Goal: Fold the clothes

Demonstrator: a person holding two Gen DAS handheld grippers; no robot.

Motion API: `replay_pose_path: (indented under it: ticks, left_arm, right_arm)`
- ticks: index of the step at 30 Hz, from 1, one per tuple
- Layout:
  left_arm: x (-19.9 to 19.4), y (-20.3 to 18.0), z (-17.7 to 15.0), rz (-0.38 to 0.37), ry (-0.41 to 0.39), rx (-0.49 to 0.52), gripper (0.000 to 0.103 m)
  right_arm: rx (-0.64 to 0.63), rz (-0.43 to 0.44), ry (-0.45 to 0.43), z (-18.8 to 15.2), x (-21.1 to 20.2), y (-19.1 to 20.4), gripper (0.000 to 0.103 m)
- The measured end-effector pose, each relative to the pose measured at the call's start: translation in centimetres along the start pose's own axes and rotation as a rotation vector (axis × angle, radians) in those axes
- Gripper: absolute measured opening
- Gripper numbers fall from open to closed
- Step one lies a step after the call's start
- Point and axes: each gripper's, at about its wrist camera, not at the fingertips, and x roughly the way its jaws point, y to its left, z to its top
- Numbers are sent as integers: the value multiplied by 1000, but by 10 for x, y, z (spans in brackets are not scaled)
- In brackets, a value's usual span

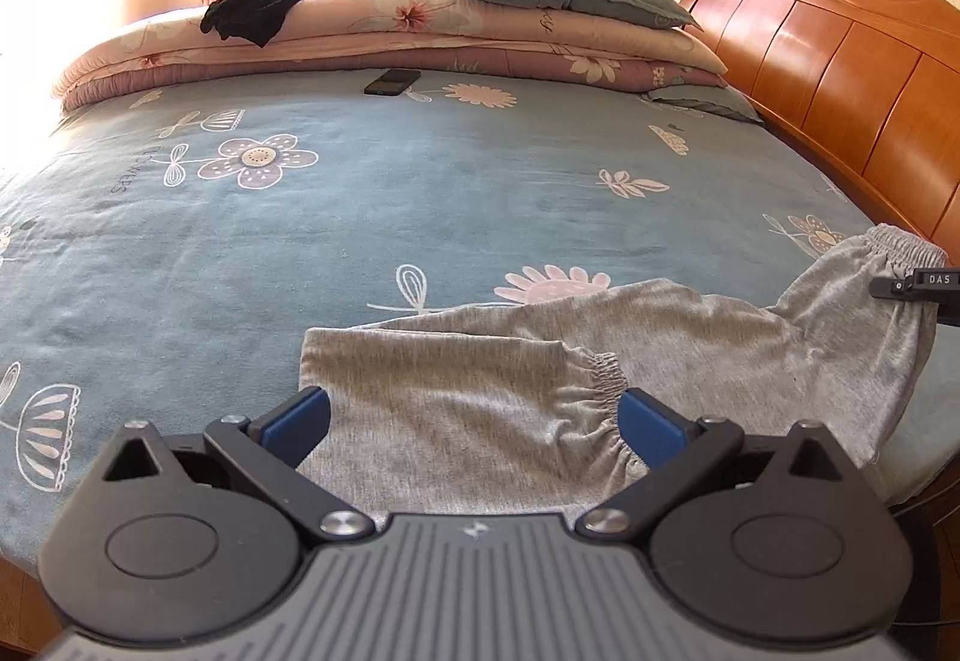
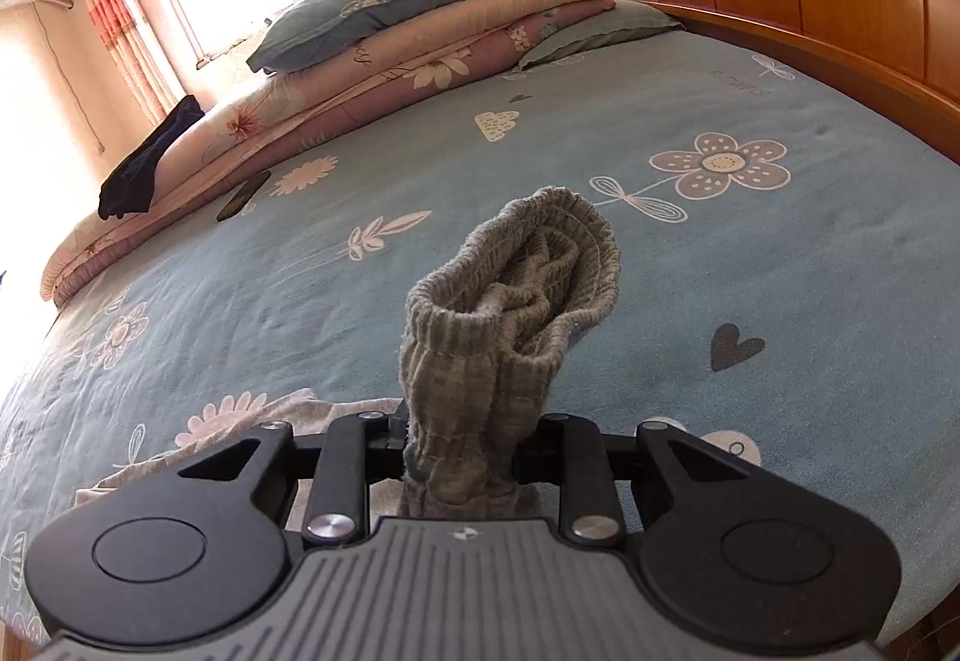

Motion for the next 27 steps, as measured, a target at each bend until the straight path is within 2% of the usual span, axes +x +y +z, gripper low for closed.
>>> replay_pose_path:
  ticks: [5,8,12,19,27]
  left_arm:
    - [-13,19,-9,-30,-35,-26,101]
    - [-17,31,-12,-21,-44,-47,101]
    - [-17,46,-19,5,-32,-73,101]
    - [-16,64,-36,4,-10,-102,101]
    - [-26,84,-56,7,-12,-183,101]
  right_arm:
    - [-96,0,-9,2,1,53,30]
    - [-128,13,-6,2,5,80,30]
    - [-154,26,-2,0,12,112,30]
    - [-204,73,0,-2,16,164,30]
    - [-309,120,-10,-12,15,227,30]
